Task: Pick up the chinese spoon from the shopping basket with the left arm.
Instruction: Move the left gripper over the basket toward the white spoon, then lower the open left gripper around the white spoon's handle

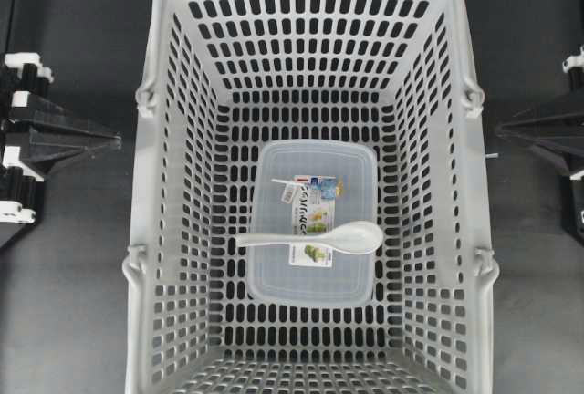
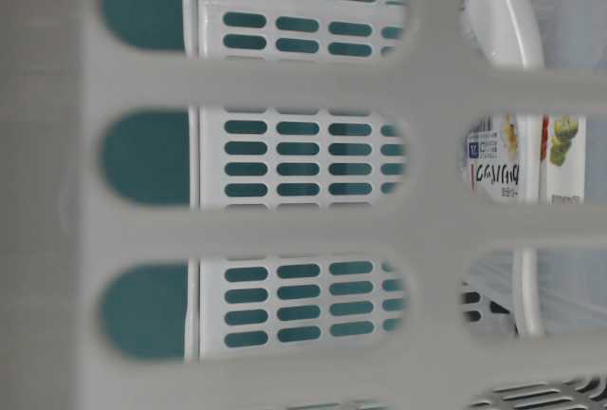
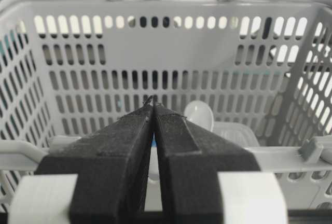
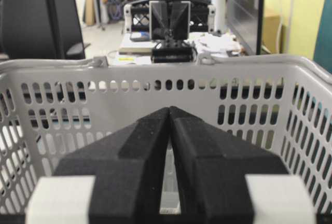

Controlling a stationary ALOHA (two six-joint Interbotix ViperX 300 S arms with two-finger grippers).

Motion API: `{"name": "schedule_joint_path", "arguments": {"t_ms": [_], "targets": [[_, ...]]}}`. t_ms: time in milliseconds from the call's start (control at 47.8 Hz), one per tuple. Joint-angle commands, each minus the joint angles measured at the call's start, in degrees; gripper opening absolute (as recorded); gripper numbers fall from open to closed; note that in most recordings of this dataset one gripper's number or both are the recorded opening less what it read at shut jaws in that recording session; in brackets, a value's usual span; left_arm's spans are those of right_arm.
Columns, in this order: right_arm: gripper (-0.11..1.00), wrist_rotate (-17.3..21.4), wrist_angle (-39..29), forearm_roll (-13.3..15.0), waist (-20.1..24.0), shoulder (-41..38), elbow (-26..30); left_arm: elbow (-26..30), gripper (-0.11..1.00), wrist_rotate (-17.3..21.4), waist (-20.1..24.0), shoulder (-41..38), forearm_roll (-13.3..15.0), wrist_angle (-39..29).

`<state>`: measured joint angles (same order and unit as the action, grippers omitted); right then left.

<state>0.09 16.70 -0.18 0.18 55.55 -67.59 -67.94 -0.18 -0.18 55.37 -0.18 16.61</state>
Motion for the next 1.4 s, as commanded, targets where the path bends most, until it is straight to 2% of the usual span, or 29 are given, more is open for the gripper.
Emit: {"name": "schedule_joint_path", "arguments": {"t_ms": [0, 84, 335, 503, 712, 817, 942, 1047, 1173, 1319, 1361, 1382], "targets": [[0.01, 0.62, 0.09, -0.44, -0.53, -0.53, 0.7, 3.87, 0.06, -0.79, -0.26, -0.62, -2.37, -1.76], [0.0, 0.88, -1.49, -0.62, -0.53, -0.26, 0.79, 6.94, 0.0, -0.88, -0.26, -0.7, -2.37, -5.71], [0.0, 2.02, -8.0, -0.62, -0.26, 0.0, 2.29, 18.02, 0.0, -0.88, -2.37, -5.71, -2.29, -22.06], [0.0, 1.85, -8.7, -0.62, -0.18, 0.35, 2.81, 27.16, 0.0, -0.7, -5.01, -14.85, -2.37, -30.76], [0.0, 1.93, -10.81, -0.62, -0.18, 1.05, 2.9, 39.2, 0.0, -0.79, -6.15, -26.81, -2.37, -44.65], [0.02, 2.02, -11.43, -0.53, -0.09, 1.23, 2.9, 43.86, 0.0, -0.97, -6.59, -32.34, -2.37, -49.39], [0.21, 1.93, -10.9, -0.53, 0.26, 1.49, 2.9, 49.22, 0.0, -0.97, -6.94, -38.85, -2.37, -54.14], [0.49, 1.85, -10.72, -0.62, 0.35, 1.93, 2.9, 52.65, 0.0, -0.97, -7.47, -43.33, -2.37, -56.87], [0.72, 2.02, -10.63, -0.62, 0.35, 2.64, 2.9, 54.93, 0.0, -1.23, -8.0, -46.85, -2.37, -57.57], [0.73, 2.02, -10.63, -0.53, 0.26, 3.08, 2.81, 56.43, 0.01, -3.34, -8.26, -50.01, -2.37, -57.92], [0.73, 2.02, -10.63, -0.62, 0.35, 3.16, 2.81, 56.78, 0.05, -4.66, -8.26, -50.98, -2.37, -58.01], [0.73, 2.02, -10.63, -0.62, 0.35, 3.16, 2.81, 56.87, 0.1, -5.19, -8.26, -51.42, -2.37, -58.1]]}}
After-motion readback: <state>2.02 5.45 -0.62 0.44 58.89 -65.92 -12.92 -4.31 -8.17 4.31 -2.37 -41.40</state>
